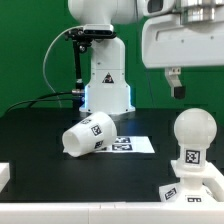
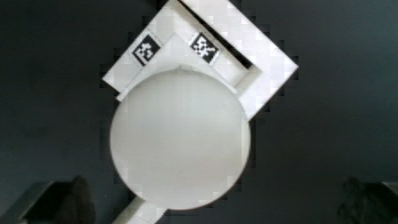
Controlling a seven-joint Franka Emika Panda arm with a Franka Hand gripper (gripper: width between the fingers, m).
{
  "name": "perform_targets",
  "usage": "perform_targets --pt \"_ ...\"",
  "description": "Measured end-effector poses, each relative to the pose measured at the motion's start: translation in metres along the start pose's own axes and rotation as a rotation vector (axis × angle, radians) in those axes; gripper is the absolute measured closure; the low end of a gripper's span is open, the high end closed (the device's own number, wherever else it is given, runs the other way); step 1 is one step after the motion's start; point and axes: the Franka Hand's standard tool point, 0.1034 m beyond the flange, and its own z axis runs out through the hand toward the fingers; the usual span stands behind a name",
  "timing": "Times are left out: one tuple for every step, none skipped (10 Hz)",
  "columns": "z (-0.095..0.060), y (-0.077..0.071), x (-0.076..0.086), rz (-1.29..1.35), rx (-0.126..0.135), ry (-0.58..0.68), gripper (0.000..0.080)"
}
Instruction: Assemble lamp
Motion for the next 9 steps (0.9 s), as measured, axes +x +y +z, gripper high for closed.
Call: perform_targets --pt "0.002 0.001 0.000 0.000 -0.003 -0.001 0.0101" --pt "0.002 0.000 0.000 -0.001 -0.003 -0.001 0.0101" --pt "0.002 0.000 0.000 -0.001 -0.003 -0.001 0.0101" --pt "0.002 0.002 0.000 -0.014 -0.003 -0.002 0.0101" --pt "0.000 0.013 0.002 -0.059 0.000 -0.013 0.0101" --pt "-0.005 0.028 0.001 -0.090 -0.005 -0.022 0.0101" --pt "-0.009 0.045 -0.004 -0.113 -0.009 -0.036 0.0101" --pt "-0.015 0.061 -0.001 -0.194 -0.008 -0.044 0.0101" --pt "-0.021 0.070 0.010 -0.206 -0.001 -0.036 0.0101"
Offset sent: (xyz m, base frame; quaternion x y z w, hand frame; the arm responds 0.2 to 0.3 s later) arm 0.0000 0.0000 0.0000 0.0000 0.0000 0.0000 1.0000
